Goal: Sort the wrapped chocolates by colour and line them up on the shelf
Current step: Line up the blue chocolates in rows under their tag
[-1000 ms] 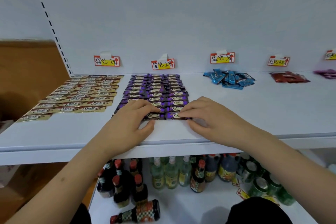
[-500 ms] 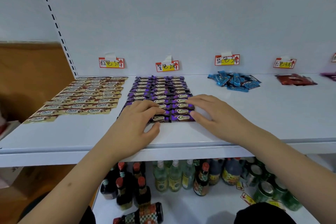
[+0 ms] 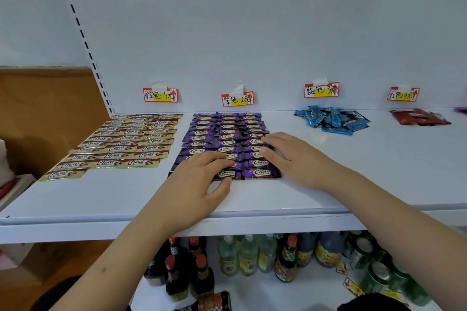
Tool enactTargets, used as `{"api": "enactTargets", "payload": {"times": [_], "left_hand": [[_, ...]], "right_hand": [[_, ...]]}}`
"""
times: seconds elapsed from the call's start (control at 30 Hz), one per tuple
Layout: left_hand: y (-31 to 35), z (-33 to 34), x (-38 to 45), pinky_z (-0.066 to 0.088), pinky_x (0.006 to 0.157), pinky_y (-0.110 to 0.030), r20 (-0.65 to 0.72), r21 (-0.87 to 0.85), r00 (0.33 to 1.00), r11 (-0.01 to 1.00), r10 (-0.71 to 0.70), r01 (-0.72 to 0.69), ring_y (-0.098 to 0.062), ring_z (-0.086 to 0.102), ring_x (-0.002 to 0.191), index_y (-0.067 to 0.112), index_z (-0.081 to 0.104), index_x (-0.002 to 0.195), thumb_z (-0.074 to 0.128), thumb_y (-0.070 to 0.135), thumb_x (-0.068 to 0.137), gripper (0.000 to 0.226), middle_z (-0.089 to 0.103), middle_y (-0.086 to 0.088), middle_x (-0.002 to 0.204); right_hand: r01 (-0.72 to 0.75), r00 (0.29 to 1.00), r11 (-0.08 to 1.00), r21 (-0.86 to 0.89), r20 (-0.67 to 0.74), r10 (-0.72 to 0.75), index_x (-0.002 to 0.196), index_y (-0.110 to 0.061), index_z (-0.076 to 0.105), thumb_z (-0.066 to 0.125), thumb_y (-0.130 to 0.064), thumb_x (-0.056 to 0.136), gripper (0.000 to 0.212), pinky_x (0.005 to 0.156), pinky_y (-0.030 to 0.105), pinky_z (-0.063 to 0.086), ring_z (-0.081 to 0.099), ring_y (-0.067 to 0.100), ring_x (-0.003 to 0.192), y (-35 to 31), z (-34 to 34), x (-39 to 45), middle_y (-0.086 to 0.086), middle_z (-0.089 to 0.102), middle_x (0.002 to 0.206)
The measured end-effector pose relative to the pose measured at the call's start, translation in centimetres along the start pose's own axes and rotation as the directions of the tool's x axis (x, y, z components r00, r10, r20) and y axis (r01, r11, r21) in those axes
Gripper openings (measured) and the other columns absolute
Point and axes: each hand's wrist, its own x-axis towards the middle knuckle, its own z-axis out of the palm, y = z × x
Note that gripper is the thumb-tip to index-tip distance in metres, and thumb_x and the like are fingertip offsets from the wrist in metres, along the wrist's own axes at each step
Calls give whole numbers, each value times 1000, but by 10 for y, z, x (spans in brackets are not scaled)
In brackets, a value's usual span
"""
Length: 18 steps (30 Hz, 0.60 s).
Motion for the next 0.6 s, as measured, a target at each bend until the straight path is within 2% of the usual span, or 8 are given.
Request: {"api": "enactTargets", "payload": {"times": [0.17, 0.23, 0.3, 0.37, 0.47, 0.6], "left_hand": [[1, 0, 0, 23, 114, -24, -25, 17, 1000, 1000, -10, 10, -1, 32, 135, 33, 49, 142, 33, 54, 94, 54, 41, 18, 146], [0, 2, 1, 24, 116, -29, -71, 33, 996, 998, -44, 47, -4, 32, 136, 32, 50, 140, 29, 58, 93, 58, 42, 16, 146], [-3, 4, 4, 25, 116, -33, -158, 50, 977, 987, -141, 150, -9, 32, 138, 30, 51, 139, 28, 58, 93, 59, 43, 11, 147], [-6, 5, 7, 25, 115, -36, -213, 49, 943, 961, -255, 271, -15, 30, 141, 26, 50, 141, 35, 50, 99, 51, 40, 4, 150], [-5, 6, 11, 21, 117, -35, -147, 35, 929, 936, -341, 350, -17, 24, 145, 24, 44, 146, 36, 47, 101, 52, 34, 0, 156], [-2, 6, 14, 24, 114, -31, -101, 64, 939, 940, -329, 336, -17, 31, 140, 22, 46, 144, 34, 47, 102, 51, 41, 0, 150]], "right_hand": [[-25, 999, 1000, 13, -21, 26, 147, -18, 40, 31, -54, 100, 59, 111, 28, 30, 41, 14, 133, 4, 0, 17, -1, 40, 150], [-26, 1000, 1000, 13, -12, 26, 148, -18, 38, 31, -56, 100, 62, 113, 30, 30, 39, 15, 135, 4, 3, 23, -1, 38, 152], [-17, 1000, 1000, 9, -2, 17, 149, -19, 37, 30, -56, 100, 62, 114, 28, 26, 35, 14, 138, 3, 7, 27, -1, 36, 154], [-7, 1000, 1000, 6, 11, 7, 150, -20, 36, 29, -55, 100, 62, 115, 26, 21, 30, 13, 142, 3, 10, 28, -2, 32, 157], [-6, 1000, 1000, 16, -6, 6, 150, -21, 36, 28, -56, 100, 62, 116, 27, 19, 26, 12, 144, 6, 14, 28, -3, 30, 158], [-14, 1000, 998, 60, 2, 14, 151, -22, 34, 25, -62, 96, 69, 119, 29, 18, 24, 10, 145, 8, 14, 26, -5, 27, 159]]}}
